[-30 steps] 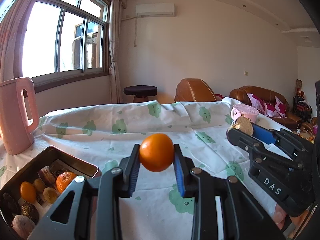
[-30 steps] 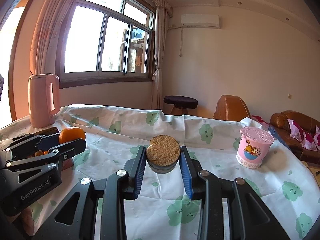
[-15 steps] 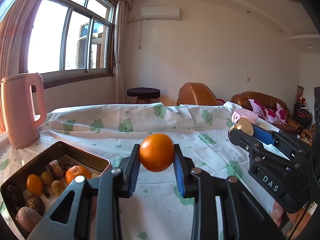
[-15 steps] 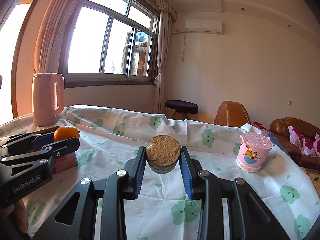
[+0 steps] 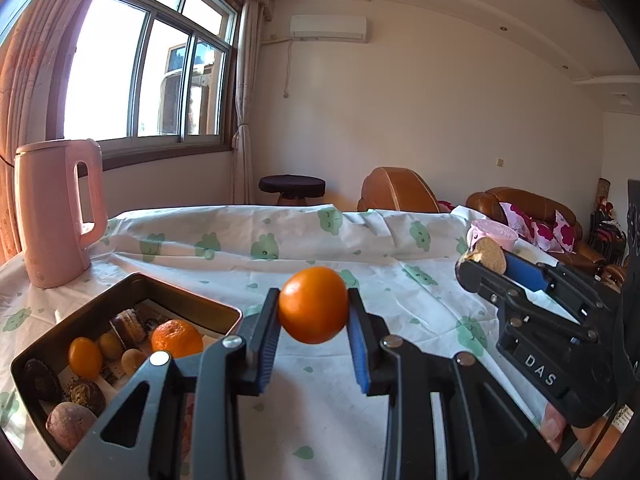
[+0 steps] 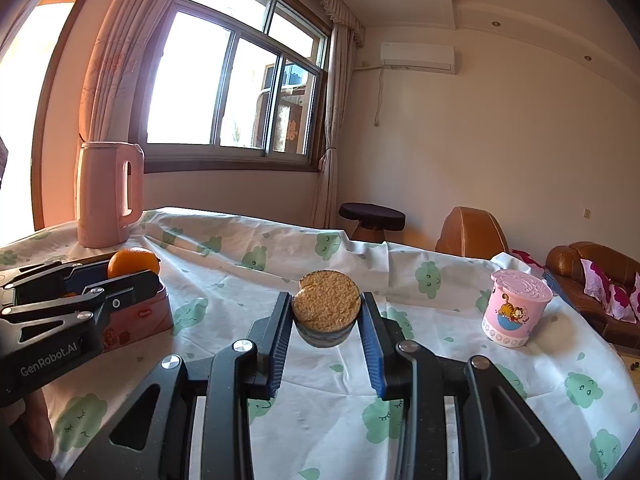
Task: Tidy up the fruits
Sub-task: 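Carry the jar in the right gripper while the left gripper carries the orange to the tin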
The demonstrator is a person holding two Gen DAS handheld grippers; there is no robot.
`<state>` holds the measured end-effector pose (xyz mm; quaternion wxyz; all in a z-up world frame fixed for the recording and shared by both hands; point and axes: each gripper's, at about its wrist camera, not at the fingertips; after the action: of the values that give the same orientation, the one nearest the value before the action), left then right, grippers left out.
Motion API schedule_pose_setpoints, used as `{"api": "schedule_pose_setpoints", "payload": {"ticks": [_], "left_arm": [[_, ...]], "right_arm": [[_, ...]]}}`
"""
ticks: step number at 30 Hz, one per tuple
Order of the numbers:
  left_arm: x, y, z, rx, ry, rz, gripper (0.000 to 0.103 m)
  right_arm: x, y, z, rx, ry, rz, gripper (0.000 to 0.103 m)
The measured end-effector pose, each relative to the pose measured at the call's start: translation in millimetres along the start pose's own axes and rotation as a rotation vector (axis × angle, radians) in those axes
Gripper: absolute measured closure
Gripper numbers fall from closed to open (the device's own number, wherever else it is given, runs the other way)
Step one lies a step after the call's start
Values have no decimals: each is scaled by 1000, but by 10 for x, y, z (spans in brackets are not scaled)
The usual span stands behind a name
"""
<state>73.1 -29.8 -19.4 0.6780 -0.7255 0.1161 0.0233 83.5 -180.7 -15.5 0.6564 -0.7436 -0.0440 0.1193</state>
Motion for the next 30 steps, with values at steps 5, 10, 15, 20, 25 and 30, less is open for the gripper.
{"api": "schedule_pose_setpoints", "payload": {"ticks": [5,10,15,20,25,30], "left_arm": [[-60,5,45,2,-5,6,70],[-127,13,132,1,-18,13,70],[-215,7,272,-8,-41,14,70],[-298,-9,421,-13,-71,7,70],[-370,-26,536,-11,-98,4,70],[-433,-46,650,-8,-124,-3,70]], "right_arm": [[-13,-13,80,3,-30,6,68],[-45,-59,212,-1,-64,1,68],[-51,-132,357,1,-102,-1,68],[-50,-203,499,1,-136,-4,68],[-49,-288,640,-6,-168,-11,68],[-42,-371,782,-27,-194,-23,68]]}}
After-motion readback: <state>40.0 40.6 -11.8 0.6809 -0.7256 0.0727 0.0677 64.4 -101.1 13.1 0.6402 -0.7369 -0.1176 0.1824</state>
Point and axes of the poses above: each gripper's, at about its wrist camera, not at the fingertips, and x roughly the way its jaws point, z to its left, y to its underside, and after that the axes turned 11 degrees about -z, right-handed
